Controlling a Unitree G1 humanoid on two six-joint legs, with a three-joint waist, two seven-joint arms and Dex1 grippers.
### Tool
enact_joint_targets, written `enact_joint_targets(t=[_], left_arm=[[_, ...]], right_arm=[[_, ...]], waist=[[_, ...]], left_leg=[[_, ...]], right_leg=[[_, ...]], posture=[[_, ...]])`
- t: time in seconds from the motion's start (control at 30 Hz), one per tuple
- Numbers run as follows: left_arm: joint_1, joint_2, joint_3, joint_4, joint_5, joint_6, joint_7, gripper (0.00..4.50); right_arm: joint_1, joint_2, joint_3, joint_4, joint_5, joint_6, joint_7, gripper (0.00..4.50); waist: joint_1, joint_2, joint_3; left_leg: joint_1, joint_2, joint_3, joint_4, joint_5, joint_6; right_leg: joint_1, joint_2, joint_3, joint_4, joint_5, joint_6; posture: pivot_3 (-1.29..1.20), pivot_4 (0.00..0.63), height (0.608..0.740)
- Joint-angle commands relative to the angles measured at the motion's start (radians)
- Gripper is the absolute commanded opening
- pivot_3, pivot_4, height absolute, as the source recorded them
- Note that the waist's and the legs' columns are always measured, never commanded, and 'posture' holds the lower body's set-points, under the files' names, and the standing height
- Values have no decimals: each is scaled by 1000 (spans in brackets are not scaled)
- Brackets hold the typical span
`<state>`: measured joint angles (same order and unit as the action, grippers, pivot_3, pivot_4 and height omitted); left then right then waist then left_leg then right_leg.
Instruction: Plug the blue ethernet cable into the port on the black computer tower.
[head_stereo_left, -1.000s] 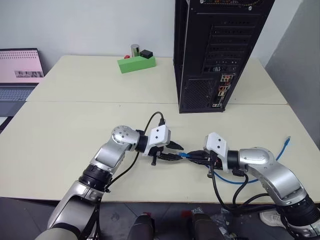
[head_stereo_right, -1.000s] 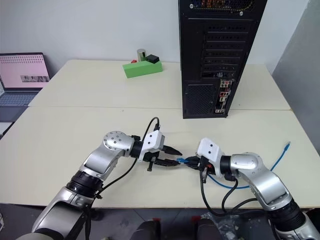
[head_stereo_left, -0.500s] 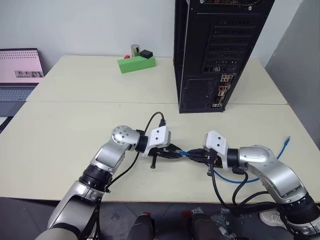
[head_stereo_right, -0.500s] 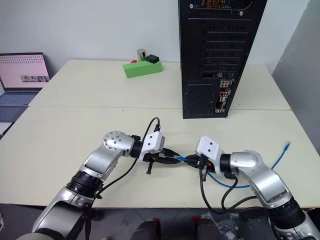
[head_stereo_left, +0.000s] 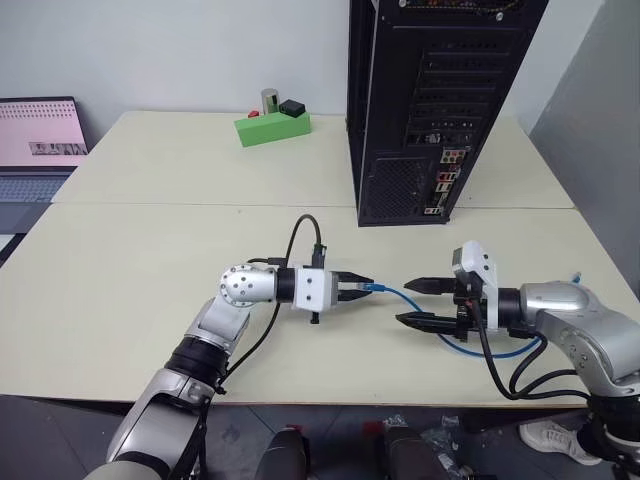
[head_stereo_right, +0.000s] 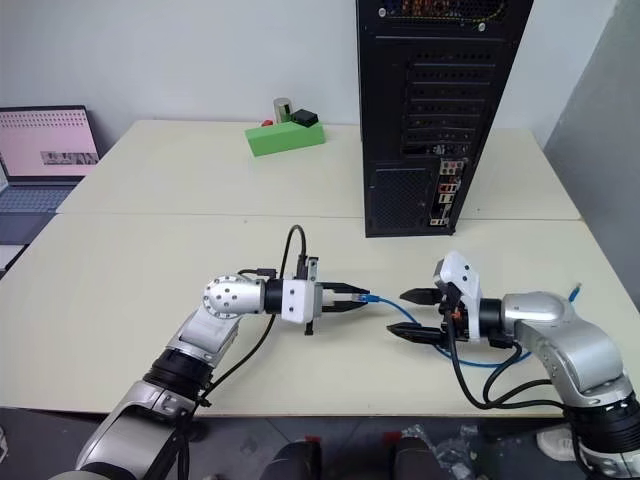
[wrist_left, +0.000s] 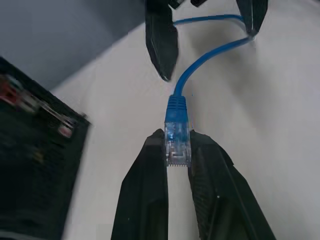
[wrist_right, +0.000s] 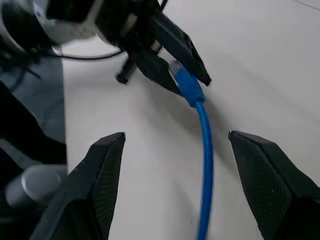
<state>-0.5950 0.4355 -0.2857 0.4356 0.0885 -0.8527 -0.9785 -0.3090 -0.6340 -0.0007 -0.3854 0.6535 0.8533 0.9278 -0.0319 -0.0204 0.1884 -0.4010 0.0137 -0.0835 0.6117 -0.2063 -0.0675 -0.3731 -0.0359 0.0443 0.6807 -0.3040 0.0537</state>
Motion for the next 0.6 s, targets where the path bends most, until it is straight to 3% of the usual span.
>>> enact_joint_targets(t=[0.03, 0.3, 0.6], left_arm=[[-25, 20, 43, 112, 119, -259, 153, 312], [-67, 32, 55, 211, 241, -424, 357, 312], [-84, 46, 33, 206, 308, -450, 477, 312]], right_arm=[[-36, 81, -56, -4, 124, 78, -76, 3406], [-68, 160, -67, 47, 205, 135, -143, 3406], [-88, 197, -48, 96, 215, 127, -149, 3406]], waist=[[-1, 0, 0], [2, 0, 0], [1, 0, 0]], left_leg=[[0, 0, 0, 0, 0, 0], [-1, -1, 0, 0, 0, 0], [-1, -1, 0, 0, 0, 0]], right_leg=[[0, 0, 0, 0, 0, 0], [0, -1, 0, 0, 0, 1], [0, -1, -1, 1, 0, 1]], posture=[[0, 150, 740], [0, 150, 740], [0, 150, 740]])
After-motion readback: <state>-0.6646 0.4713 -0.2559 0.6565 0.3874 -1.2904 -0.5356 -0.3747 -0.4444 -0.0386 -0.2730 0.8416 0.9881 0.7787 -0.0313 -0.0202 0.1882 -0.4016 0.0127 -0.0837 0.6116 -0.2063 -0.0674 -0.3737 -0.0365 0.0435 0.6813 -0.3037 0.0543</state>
